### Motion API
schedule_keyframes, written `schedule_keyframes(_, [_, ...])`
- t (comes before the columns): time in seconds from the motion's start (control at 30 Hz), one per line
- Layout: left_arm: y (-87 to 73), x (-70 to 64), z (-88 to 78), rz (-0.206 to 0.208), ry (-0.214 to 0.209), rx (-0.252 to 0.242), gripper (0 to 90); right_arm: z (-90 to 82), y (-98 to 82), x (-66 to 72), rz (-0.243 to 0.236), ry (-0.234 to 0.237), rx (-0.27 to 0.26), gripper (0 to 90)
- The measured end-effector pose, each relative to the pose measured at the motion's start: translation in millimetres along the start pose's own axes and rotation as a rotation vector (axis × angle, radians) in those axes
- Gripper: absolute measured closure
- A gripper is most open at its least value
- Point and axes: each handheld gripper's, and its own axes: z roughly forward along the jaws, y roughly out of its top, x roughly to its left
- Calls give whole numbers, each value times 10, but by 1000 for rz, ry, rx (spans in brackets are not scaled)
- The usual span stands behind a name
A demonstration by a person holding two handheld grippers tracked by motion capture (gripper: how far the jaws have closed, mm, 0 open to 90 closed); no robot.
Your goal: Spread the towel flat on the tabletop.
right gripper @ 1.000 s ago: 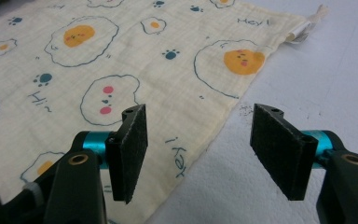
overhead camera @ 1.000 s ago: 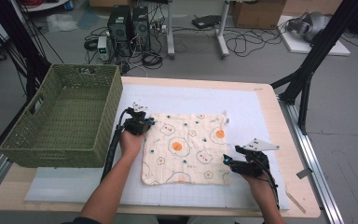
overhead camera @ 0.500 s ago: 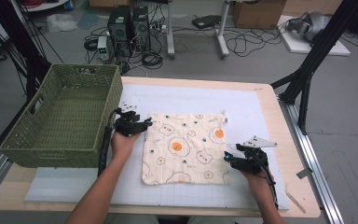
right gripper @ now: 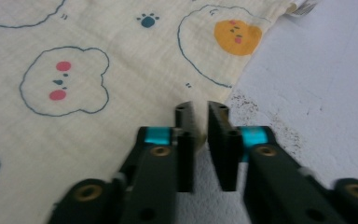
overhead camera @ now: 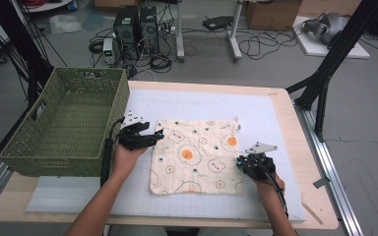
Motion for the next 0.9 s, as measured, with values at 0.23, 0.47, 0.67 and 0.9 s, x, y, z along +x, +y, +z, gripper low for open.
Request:
schedule_keyframes(0.23, [-219, -18, -156, -21, -62, -58, 202, -226, -66, -124, 25, -19, -135, 381])
schedule_keyframes(0.47, [-363, -94, -320, 18, -127, -73, 188, -345, -98, -181, 62, 25, -242, 172])
schedule_keyframes(0.67, [-354, -183, -419, 37, -158, -91, 198, -446, -153, -195, 20, -7, -275, 118])
schedule_keyframes(0.9, [-385, -224, -482, 43, -176, -101, 196, -485, -210, -265, 64, -2, -288, 114])
